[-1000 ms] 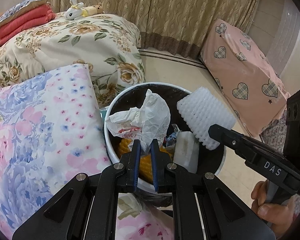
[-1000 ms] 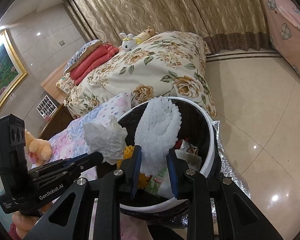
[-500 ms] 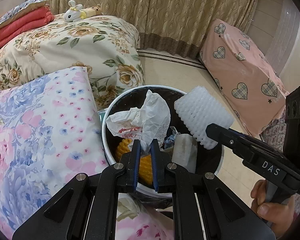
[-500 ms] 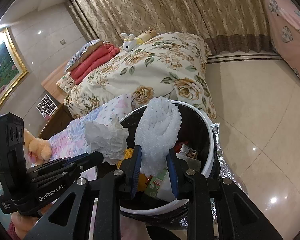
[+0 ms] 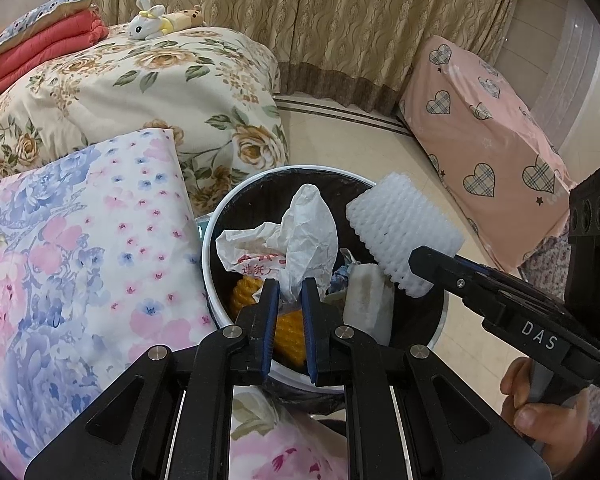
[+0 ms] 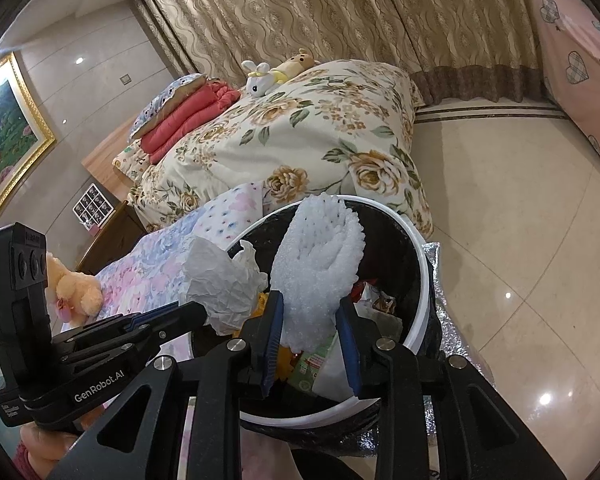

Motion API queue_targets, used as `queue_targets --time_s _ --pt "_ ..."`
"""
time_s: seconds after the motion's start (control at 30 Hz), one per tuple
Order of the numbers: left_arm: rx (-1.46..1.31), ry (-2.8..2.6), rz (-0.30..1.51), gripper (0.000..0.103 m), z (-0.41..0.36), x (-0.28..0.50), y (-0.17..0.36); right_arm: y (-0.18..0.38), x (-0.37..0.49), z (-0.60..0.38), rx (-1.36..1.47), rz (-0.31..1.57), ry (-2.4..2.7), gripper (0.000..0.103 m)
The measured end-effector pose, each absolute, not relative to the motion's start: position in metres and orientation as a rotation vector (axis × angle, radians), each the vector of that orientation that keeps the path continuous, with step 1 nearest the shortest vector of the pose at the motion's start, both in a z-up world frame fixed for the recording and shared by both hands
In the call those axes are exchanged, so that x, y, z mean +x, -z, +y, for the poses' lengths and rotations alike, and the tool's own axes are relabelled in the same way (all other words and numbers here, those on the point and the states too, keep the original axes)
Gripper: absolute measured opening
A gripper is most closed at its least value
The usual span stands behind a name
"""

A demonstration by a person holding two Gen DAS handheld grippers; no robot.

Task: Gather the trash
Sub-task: 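Lower both items into the bin and open both grippers, then withdraw both open grippers up and away from the bin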

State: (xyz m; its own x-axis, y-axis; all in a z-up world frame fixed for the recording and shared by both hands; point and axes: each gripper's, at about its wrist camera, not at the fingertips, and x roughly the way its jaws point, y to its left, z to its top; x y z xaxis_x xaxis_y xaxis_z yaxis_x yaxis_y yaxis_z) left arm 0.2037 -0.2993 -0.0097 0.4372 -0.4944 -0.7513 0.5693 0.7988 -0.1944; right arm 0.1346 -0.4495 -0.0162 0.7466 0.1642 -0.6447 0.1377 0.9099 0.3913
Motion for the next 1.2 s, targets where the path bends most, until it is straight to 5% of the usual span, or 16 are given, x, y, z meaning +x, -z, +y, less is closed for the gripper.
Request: queue_targets --time_s 0.23,0.4,1.0,1.2 --pt "0.099 0.661 0.897 0.016 -0.299 0.201 0.009 0.017 0.131 -0.455 0.473 0.729 -0.02 0.043" --pt "0.094 0.645 0.886 0.033 -0.292 0.198 0.006 0.016 0.124 -0.458 0.499 0.712 -0.019 0.059" --pt "0.002 0.567 0.855 0.044 -0.228 0.153 0.011 0.005 0.082 -0.436 0.55 0.645 -0.021 0.079" --pt "-0.04 0.516 0.828 0.045 -0.184 0.127 0.012 0.004 0.064 -0.406 0.538 0.621 -0.045 0.099"
